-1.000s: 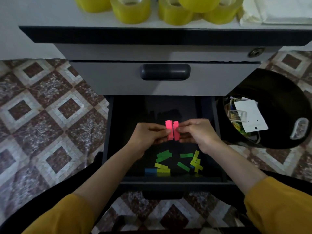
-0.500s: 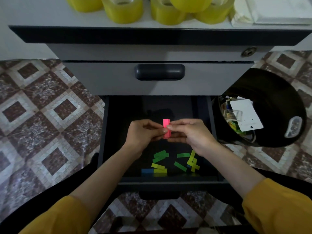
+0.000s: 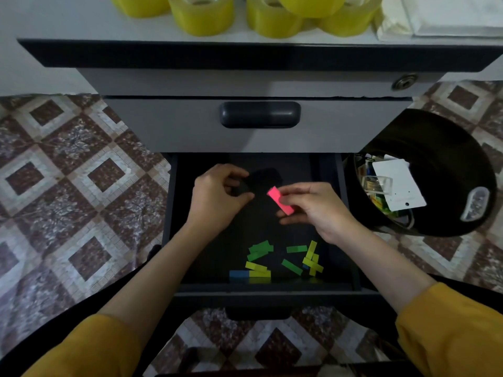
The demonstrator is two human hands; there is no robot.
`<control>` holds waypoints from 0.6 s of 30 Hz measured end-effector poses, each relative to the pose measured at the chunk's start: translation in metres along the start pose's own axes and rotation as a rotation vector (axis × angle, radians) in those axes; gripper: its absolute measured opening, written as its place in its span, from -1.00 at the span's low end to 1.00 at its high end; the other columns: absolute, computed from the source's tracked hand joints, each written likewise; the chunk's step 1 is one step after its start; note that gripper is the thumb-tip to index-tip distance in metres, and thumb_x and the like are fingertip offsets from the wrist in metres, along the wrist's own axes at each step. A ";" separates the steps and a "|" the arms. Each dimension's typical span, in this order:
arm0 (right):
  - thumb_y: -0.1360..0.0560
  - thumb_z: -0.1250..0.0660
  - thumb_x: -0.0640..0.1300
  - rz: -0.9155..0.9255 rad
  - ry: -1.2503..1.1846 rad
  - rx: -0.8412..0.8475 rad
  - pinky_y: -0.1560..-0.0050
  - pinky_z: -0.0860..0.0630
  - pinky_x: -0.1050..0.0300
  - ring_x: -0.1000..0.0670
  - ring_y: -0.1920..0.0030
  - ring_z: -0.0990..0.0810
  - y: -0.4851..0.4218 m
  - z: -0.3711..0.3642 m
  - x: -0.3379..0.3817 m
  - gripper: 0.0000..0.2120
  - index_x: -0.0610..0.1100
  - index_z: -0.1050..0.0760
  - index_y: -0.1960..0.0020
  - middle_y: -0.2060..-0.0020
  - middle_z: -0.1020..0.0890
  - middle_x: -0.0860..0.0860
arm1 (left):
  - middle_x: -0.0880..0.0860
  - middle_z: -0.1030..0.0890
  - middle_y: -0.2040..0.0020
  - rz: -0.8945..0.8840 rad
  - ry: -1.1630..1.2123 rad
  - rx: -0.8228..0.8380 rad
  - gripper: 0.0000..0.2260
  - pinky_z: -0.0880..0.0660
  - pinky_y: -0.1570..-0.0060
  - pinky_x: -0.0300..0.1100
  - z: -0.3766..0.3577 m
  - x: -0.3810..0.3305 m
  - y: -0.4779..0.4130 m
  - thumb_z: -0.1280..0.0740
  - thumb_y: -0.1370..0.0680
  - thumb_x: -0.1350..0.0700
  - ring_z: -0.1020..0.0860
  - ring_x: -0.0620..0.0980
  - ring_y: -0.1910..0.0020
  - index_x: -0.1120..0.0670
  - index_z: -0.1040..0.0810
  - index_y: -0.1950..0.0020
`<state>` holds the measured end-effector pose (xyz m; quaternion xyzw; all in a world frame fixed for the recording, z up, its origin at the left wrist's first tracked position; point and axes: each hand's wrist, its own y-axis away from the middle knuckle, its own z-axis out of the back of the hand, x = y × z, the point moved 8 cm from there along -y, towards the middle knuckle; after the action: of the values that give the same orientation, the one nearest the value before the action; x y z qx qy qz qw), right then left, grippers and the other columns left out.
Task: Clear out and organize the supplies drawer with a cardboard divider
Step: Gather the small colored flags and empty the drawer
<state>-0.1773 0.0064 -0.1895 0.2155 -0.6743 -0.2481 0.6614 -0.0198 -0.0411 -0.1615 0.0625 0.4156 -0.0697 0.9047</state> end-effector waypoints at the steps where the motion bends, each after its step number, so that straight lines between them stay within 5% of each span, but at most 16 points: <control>1: -0.46 -0.33 -0.38 0.014 0.029 0.005 0.37 -0.60 0.21 0.02 0.33 -0.62 0.000 0.000 0.002 -0.82 -0.20 -0.56 -0.02 0.15 -0.61 -0.14 | 0.01 -0.58 -0.10 -0.105 -0.033 0.045 -0.59 -0.48 -0.07 -0.26 -0.002 -0.008 0.000 -0.53 -0.32 0.23 -0.54 -0.10 -0.03 0.10 -0.58 -0.14; 5: -0.42 -0.38 -0.39 0.036 0.070 0.011 0.43 -0.55 0.23 0.02 0.39 -0.62 -0.001 -0.002 0.003 -0.72 -0.23 -0.48 -0.10 0.19 -0.62 -0.17 | 0.05 -0.58 -0.21 -0.366 -0.144 0.239 -0.45 -0.41 -0.27 -0.03 -0.025 -0.024 0.010 -0.56 -0.29 0.18 -0.51 0.02 -0.22 0.09 -0.53 -0.27; 8: -0.41 -0.38 -0.41 0.033 0.029 0.021 0.43 -0.56 0.23 0.02 0.41 -0.62 -0.001 -0.004 0.001 -0.72 -0.25 -0.46 -0.08 0.21 -0.61 -0.19 | 0.05 -0.68 0.03 -0.468 -0.229 0.214 -0.62 -0.52 -0.01 -0.01 -0.027 -0.027 0.013 -0.53 -0.29 0.11 -0.61 0.06 0.02 0.12 -0.65 -0.09; 13: -0.40 -0.39 -0.39 0.031 0.014 0.061 0.40 -0.57 0.24 0.02 0.40 -0.63 0.001 -0.009 0.000 -0.74 -0.29 -0.48 -0.08 0.23 -0.62 -0.19 | -0.06 -0.67 0.25 -0.564 -0.381 0.081 -0.76 -0.35 0.11 -0.11 -0.018 -0.034 0.013 -0.34 -0.36 -0.07 -0.60 0.02 0.22 0.03 -0.70 0.13; 18: -0.32 -0.53 -0.13 0.334 0.644 0.029 0.20 -0.47 0.27 0.10 0.21 -0.57 0.005 -0.014 0.018 -0.76 -0.12 -0.61 0.04 0.22 -0.61 0.07 | -0.05 -0.66 0.29 -0.559 -0.392 0.075 -0.84 -0.35 0.12 -0.09 -0.015 -0.036 0.012 -0.42 -0.29 0.04 -0.59 0.03 0.25 0.02 -0.70 0.17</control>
<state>-0.1638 -0.0015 -0.1717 0.1789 -0.4607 -0.0463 0.8681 -0.0522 -0.0244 -0.1434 -0.0351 0.2318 -0.3411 0.9103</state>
